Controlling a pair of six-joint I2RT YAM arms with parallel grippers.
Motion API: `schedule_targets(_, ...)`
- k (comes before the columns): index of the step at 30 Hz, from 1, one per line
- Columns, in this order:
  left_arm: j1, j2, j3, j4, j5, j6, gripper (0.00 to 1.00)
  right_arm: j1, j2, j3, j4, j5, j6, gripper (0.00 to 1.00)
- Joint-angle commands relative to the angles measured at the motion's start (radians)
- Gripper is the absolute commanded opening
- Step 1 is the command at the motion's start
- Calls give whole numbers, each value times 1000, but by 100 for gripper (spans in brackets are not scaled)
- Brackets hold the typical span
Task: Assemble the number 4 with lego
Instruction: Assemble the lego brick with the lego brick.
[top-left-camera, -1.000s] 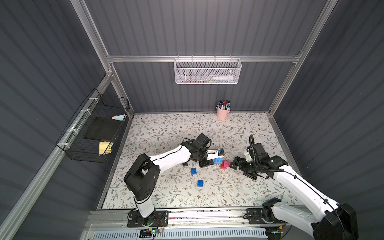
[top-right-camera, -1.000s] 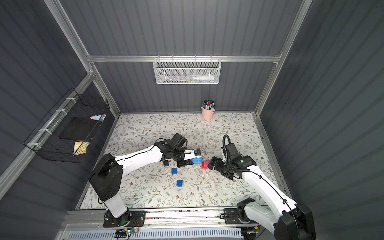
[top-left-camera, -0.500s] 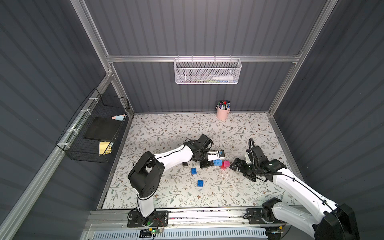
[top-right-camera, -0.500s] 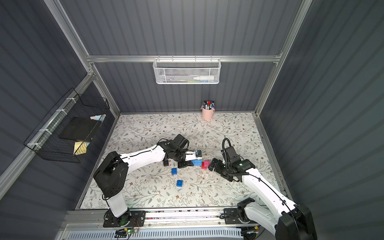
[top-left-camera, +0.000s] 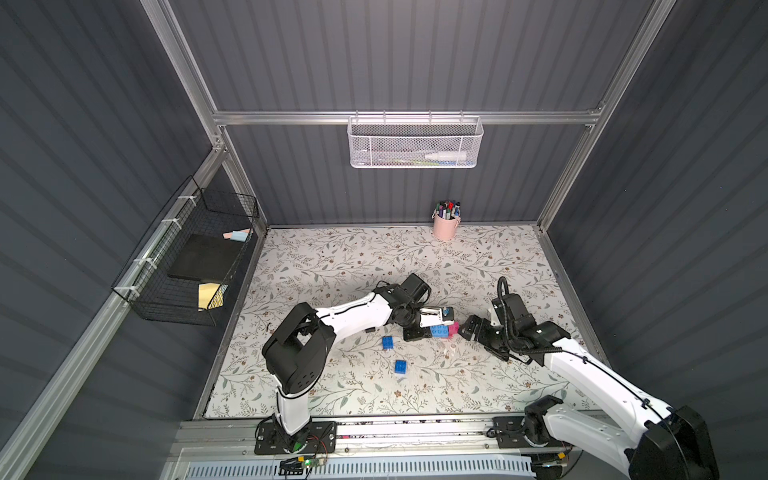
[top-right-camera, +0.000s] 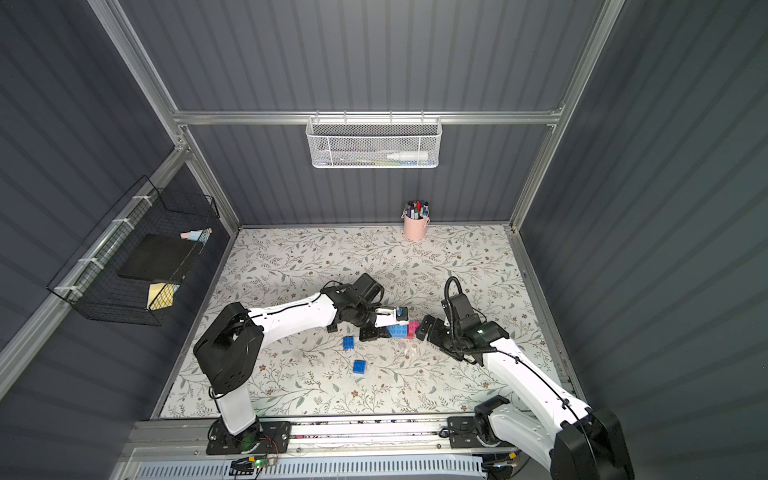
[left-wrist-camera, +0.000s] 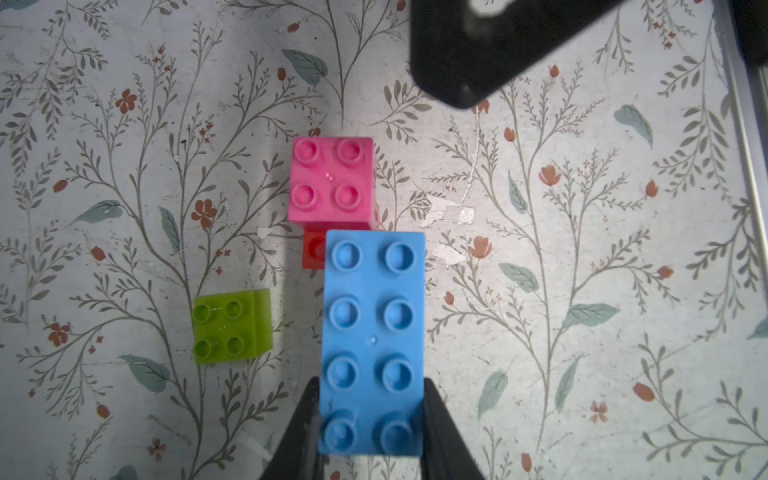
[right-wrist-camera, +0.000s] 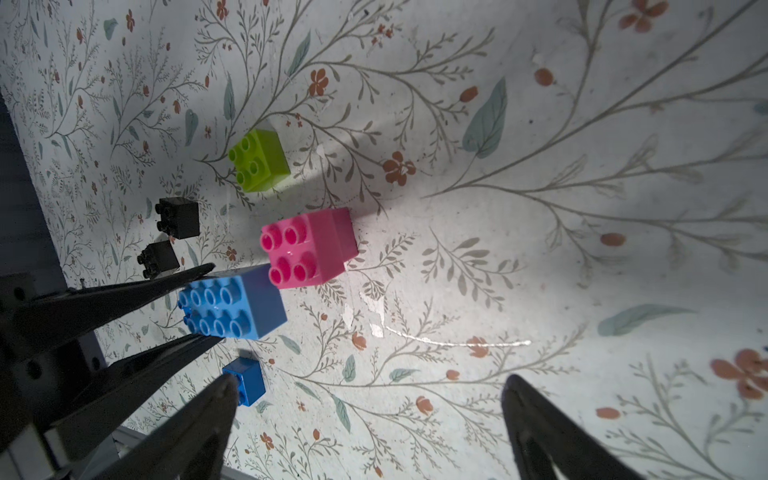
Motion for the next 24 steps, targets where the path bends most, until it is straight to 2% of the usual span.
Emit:
schedule_targets(1,-3,13,17,17,5,8,0,7,4,-11,5,13,8,99)
schedule_targets(24,-4,49,47,17,-39,12,0,7,25,-15,16,-2,-3,99)
